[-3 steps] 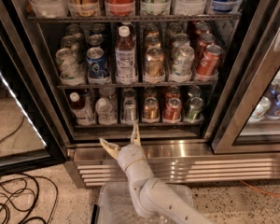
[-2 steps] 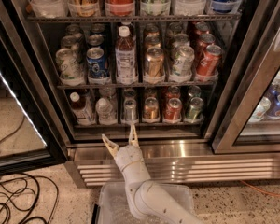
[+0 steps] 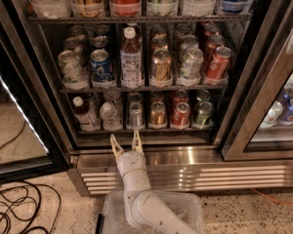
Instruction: Pick redbull can from bottom shelf of fridge
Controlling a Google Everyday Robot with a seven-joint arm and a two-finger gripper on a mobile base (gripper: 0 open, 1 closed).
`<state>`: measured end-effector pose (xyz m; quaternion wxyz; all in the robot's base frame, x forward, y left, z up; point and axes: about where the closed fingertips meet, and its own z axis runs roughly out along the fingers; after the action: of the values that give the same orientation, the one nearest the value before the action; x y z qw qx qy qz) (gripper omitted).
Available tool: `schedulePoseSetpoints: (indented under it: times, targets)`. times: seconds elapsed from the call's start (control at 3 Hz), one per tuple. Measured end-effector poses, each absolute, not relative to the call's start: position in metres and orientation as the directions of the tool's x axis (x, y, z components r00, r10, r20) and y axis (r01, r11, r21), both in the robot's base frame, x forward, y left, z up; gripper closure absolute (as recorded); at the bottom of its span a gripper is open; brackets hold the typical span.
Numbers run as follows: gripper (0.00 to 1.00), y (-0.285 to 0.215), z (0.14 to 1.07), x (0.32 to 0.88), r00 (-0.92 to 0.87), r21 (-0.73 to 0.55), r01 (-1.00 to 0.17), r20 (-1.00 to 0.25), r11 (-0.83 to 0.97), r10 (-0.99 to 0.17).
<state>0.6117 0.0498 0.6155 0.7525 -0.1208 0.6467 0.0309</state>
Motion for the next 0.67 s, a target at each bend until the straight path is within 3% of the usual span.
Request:
schedulePoseSetpoints:
  times: [0.67]
  targets:
    - [0.37,0.0434,0.6136,0.6284,0.164,-0.156,-0.098,-0.977,0.983,-0.139]
